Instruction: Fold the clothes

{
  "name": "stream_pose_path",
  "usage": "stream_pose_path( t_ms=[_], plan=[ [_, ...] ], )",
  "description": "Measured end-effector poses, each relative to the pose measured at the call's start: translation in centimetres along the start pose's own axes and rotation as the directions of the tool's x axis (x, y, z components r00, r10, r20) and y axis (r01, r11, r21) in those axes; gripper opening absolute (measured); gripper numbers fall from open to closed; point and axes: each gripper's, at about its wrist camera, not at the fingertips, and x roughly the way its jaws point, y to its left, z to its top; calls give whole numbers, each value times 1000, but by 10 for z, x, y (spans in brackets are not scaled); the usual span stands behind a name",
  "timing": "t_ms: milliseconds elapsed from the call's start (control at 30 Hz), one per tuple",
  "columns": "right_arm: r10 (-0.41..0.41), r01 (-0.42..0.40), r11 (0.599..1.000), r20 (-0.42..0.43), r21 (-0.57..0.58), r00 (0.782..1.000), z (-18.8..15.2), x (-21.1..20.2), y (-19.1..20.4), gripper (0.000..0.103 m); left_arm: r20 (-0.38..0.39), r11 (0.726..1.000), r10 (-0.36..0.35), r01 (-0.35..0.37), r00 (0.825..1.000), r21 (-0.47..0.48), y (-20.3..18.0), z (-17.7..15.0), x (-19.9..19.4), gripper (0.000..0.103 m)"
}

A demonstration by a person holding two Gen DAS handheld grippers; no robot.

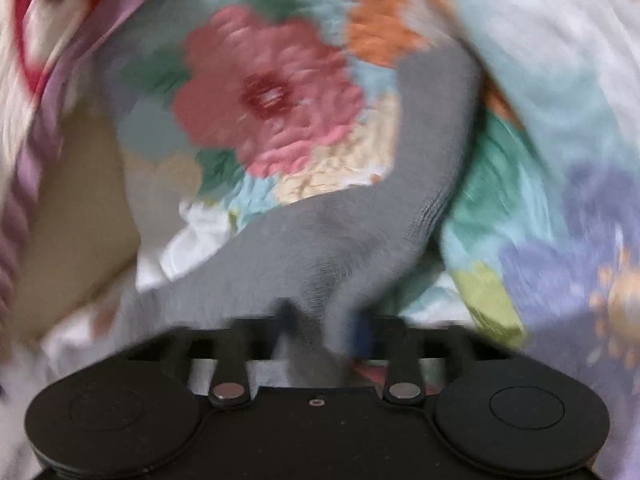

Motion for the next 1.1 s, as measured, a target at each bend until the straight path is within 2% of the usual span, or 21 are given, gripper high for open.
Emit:
stream_pose_path(
  t_ms=[67, 133, 200, 267, 333, 400, 433, 533, 567, 600, 633, 667, 733, 833, 900, 933, 967, 1000, 1067, 1100],
  plan=[
    [56, -57, 998, 43, 21, 997, 1, -14, 21, 15, 3, 996, -19, 19, 1000, -93, 10, 2, -4, 41],
    [168, -175, 978, 64, 111, 984, 1, -28, 42, 15, 12, 982, -28, 30, 1000, -188, 22, 3, -8, 41],
    [284, -290, 939, 58, 187, 957, -5, -35, 69, 13, 13, 968, 18, -14, 1000, -249, 30, 5, -13, 42],
    [384, -386, 887, 59, 255, 921, -16, -41, 96, 12, 21, 962, 53, -46, 998, -268, 32, 11, -22, 42],
    [447, -441, 844, 55, 304, 893, -41, -43, 127, 11, 82, 957, 41, -16, 996, -291, 37, 17, -35, 44],
    [509, -480, 804, 10, 351, 861, -75, -36, 161, 11, 139, 948, 25, 20, 990, -319, 45, 21, -49, 44],
    [536, -497, 799, -29, 338, 843, -91, -33, 179, 11, 150, 944, 32, 19, 988, -328, 51, 22, -54, 44],
    [576, -553, 817, -210, 161, 790, -135, -24, 238, 10, 138, 941, 76, -25, 988, -337, 66, 19, -66, 46],
    [531, -548, 836, -295, 30, 794, -148, -18, 254, 9, 96, 945, 118, -82, 988, -317, 68, 14, -64, 52],
    [448, -516, 848, -355, -123, 821, -161, -13, 268, 10, 43, 949, 170, -151, 985, -278, 68, 7, -59, 53],
    [405, -500, 844, -381, -193, 831, -166, -12, 273, 10, -7, 949, 224, -220, 975, -227, 67, -1, -55, 53],
    [412, -503, 846, -386, -175, 826, -163, -14, 268, 6, -37, 947, 254, -257, 966, -191, 67, -10, -52, 53],
    [425, -510, 849, -394, -140, 815, -157, -19, 257, 19, -53, 949, 237, -242, 970, -200, 73, -26, -55, 53],
    [445, -518, 851, -404, -86, 799, -149, -26, 242, 23, -26, 943, 205, -204, 978, -261, 81, -29, -59, 53],
    [459, -522, 851, -411, -51, 788, -143, -31, 232, 27, 13, 954, 164, -155, 986, -256, 78, -21, -59, 53],
    [467, -513, 859, -397, -11, 790, -138, -35, 222, 28, 39, 962, 139, -126, 990, -242, 74, -16, -60, 53],
    [474, -491, 870, -364, 53, 801, -131, -42, 207, 29, 66, 971, 112, -96, 991, -218, 67, -11, -60, 53],
    [465, -458, 883, -318, 103, 826, -123, -49, 191, 30, 89, 979, 87, -69, 992, -190, 61, -5, -58, 53],
    [352, -346, 936, -207, 63, 913, -112, -67, 164, 30, 104, 992, 34, -22, 994, -123, 43, 5, -50, 56],
    [282, -281, 959, -149, 27, 948, -108, -77, 152, 33, 94, 997, 4, 4, 996, -83, 32, 8, -43, 57]
  ],
)
